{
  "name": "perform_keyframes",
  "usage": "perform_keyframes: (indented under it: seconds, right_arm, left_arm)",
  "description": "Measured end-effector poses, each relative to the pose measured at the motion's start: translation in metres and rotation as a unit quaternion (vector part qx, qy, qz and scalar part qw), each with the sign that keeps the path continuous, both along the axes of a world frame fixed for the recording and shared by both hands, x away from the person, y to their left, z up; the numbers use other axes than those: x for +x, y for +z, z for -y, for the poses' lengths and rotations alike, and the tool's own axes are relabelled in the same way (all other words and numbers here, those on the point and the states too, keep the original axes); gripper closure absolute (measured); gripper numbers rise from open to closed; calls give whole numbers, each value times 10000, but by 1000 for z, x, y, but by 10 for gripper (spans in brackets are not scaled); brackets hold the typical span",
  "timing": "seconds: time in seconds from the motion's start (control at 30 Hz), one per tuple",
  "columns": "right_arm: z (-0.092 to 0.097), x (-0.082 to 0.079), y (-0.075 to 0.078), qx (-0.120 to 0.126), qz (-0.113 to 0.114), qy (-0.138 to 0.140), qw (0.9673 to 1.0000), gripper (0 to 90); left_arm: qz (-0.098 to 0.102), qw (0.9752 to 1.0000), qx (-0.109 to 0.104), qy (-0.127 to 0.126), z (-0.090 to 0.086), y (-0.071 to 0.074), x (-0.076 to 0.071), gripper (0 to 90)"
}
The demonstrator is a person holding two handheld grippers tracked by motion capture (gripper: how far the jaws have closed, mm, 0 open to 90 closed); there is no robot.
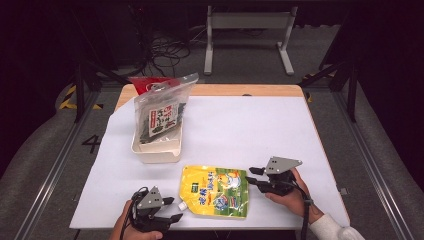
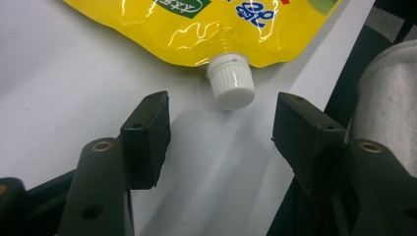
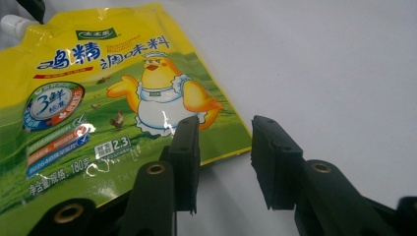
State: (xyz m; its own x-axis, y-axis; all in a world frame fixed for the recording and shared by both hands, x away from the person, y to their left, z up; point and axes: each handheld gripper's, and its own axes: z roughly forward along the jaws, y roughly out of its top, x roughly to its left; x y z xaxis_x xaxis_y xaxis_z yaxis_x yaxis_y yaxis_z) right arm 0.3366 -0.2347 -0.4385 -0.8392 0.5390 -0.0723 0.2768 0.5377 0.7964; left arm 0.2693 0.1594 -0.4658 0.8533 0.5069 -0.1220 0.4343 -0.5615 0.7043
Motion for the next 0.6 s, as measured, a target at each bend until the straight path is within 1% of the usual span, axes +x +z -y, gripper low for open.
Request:
perform_keyframes:
  seconds: [0.1,0.17,0.2,0.27,0.3,0.33,0.37,0.5,0.57,0.6]
  right_arm:
    - [0,4,0,67,-8,-63,10000,628]
    - [-2,7,0,80,-17,-87,9999,640]
    - [-3,8,0,66,-22,-77,9999,648]
    - [-5,9,-1,51,-32,-63,10000,657]
    - [-7,10,-2,17,-44,-44,10000,679]
    - [-10,11,-3,17,-70,37,10000,735]
    - [-10,11,-3,17,-70,37,10000,735]
    - [-20,6,-6,-44,-151,382,9991,821]
    - [-24,2,-8,-92,-135,516,9985,857]
    - [-24,1,-7,-68,-194,576,9981,859]
  left_arm:
    - [89,9999,70,22,3,0,2,423]
    - [162,9998,138,24,5,0,4,457]
    - [162,9998,138,24,5,0,4,478]
    - [270,9993,260,-34,9,1,6,483]
    - [367,9987,351,-59,10,1,6,497]
    - [436,9981,424,-98,12,1,7,515]
    - [436,9981,424,-98,12,1,7,516]
    - [471,9980,428,-62,12,2,11,548]
    - [517,9977,438,-29,12,3,14,602]
    - [517,9977,428,3,12,2,16,630]
